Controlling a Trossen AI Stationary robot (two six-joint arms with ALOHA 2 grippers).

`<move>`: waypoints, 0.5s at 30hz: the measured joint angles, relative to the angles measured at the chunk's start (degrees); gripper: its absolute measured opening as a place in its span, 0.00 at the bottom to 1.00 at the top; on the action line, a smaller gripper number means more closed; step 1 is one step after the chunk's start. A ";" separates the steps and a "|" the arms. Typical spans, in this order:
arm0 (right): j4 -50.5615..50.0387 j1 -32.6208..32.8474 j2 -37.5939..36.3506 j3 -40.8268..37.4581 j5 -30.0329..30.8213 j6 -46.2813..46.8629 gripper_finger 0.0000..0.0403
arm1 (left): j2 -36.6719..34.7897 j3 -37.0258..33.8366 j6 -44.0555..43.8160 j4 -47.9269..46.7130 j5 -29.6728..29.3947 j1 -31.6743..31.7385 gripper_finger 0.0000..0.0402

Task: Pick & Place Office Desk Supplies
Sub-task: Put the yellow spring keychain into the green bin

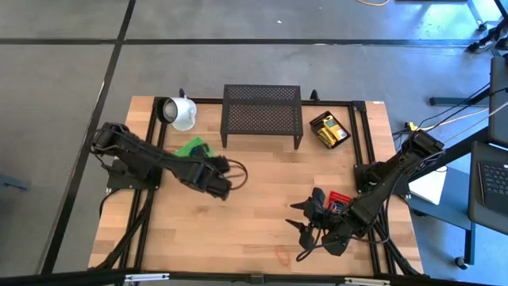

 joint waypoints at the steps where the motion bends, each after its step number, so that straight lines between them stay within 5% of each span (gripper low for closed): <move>1: 0.00 0.00 0.00 0.00 0.02 0.00 0.60 | -0.02 0.00 -1.82 -4.04 0.02 0.72 0.02; 7: 0.00 0.00 0.00 0.00 0.02 0.00 0.60 | -0.18 -2.66 -10.03 -16.46 -0.51 5.35 0.02; 15: 0.00 0.00 0.00 0.00 -0.11 0.00 0.60 | -0.94 -10.50 -10.37 -11.55 2.01 12.34 0.02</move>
